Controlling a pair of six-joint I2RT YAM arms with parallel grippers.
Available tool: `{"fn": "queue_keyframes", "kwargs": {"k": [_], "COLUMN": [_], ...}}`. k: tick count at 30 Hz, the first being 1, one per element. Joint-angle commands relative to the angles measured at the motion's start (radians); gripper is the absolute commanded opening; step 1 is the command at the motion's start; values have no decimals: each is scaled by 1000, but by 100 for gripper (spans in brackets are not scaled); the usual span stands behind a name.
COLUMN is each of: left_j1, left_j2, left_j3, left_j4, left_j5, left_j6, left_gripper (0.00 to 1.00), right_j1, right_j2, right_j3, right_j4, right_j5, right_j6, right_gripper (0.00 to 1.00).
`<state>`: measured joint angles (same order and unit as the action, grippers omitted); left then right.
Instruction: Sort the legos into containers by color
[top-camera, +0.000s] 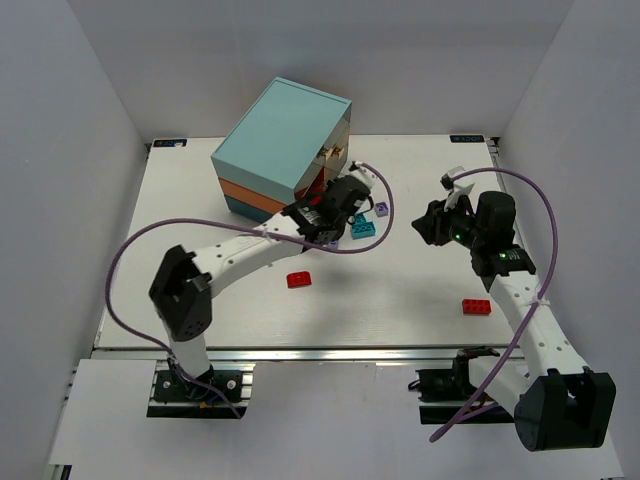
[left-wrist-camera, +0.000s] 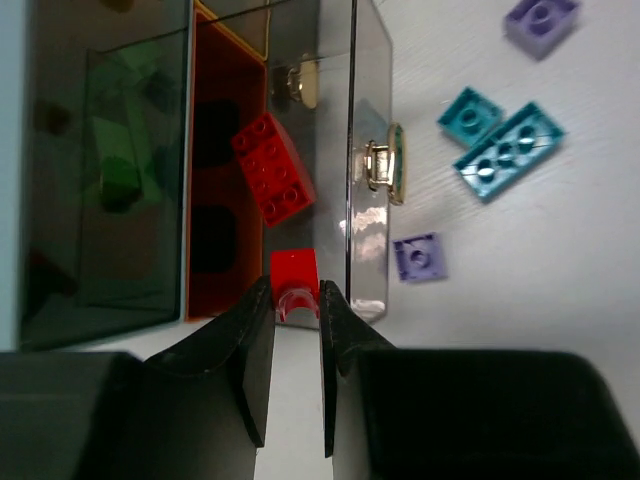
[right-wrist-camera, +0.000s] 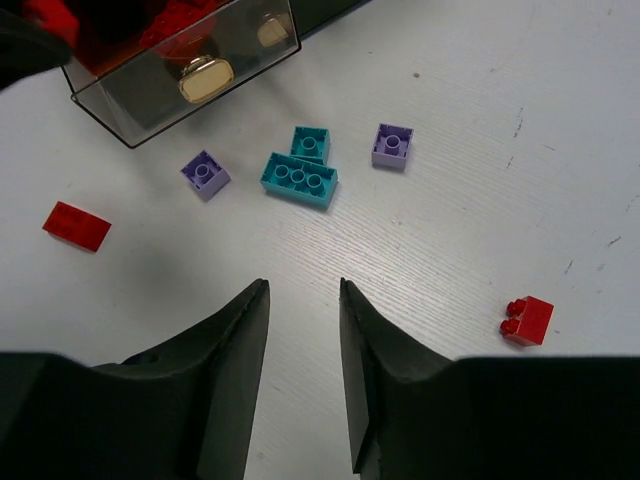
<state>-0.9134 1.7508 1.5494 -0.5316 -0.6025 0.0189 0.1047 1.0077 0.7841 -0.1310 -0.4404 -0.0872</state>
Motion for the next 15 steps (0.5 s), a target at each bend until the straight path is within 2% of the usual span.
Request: {"fn": "queue_keyframes", "kwargs": {"k": [1, 2, 6, 7, 8, 10, 11, 15], "left_j1": [5, 5, 15, 15, 15, 15, 15, 15], "left_j2": [51, 76, 122, 127, 131, 142, 142, 107], "left_j3": [47, 52, 103, 109, 116, 145, 150, 158], "left_j4": [77, 91, 127, 127, 125, 107, 99, 97], "left_j5": [-152, -183, -237, -234, -233, -233, -235, -214], "left_j6": [113, 121, 136, 142, 145, 142, 144, 133], "left_gripper": [10, 12, 32, 46, 51, 58, 69, 72], "right_j1": [-5, -2, -8, -10, -8, -11, -11, -11], "right_j2": [-17, -15, -11, -6, -4, 2, 11, 54], "right_j3": [-9, -9, -13, -13, -13, -13, -11, -3], "right_j4": [50, 50, 53, 51, 53, 48, 50, 47], "right_j5": [0, 2, -1, -3, -3, 0, 15, 92], "right_j6": [-48, -48, -48, -49, -52, -63, -66, -62], "right_gripper": [41, 42, 45, 47, 53, 60, 63, 62]}}
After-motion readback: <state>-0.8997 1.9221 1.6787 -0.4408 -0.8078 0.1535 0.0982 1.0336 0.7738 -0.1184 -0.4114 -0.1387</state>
